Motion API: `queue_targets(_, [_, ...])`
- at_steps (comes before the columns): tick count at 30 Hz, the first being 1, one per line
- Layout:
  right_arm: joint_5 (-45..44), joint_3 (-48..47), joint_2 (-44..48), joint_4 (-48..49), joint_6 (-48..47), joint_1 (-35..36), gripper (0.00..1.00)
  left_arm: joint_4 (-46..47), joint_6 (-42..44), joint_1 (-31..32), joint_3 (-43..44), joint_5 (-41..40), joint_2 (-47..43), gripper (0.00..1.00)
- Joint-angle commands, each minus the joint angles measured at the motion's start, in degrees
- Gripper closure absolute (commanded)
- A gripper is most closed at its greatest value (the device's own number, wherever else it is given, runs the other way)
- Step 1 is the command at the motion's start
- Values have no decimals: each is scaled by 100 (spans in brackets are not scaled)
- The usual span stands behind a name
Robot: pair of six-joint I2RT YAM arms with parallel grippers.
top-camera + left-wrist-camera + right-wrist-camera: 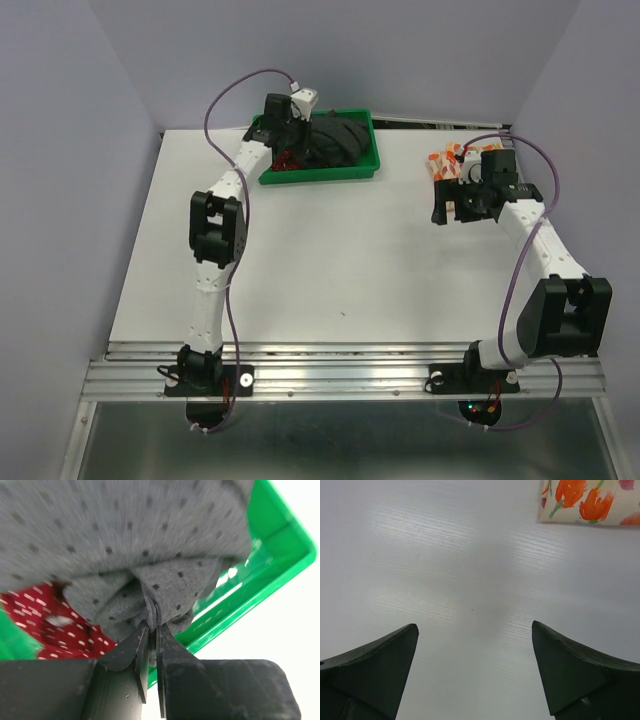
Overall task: Fold and stack the skirts
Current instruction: Grab the skirt from the pile, then move the skirt to the center of the board
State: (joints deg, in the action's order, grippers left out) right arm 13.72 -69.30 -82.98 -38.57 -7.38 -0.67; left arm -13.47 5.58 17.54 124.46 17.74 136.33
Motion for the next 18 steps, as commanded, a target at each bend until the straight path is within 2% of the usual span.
queue_targets(1, [43, -251, 255, 148, -18, -4, 0, -23, 74, -23, 1323, -174, -1161, 100])
queue_targets(5, [52, -198, 413, 183, -9, -4, 0, 116, 188, 12, 1554, -332, -1713, 100])
queue_targets(12, [236, -224, 599, 253, 8, -4, 0, 222, 399, 337, 1432, -227, -2690, 100])
queue_targets(18, [798, -575, 608, 209, -9, -4, 0, -155, 829, 1066, 545, -25, -3648, 100])
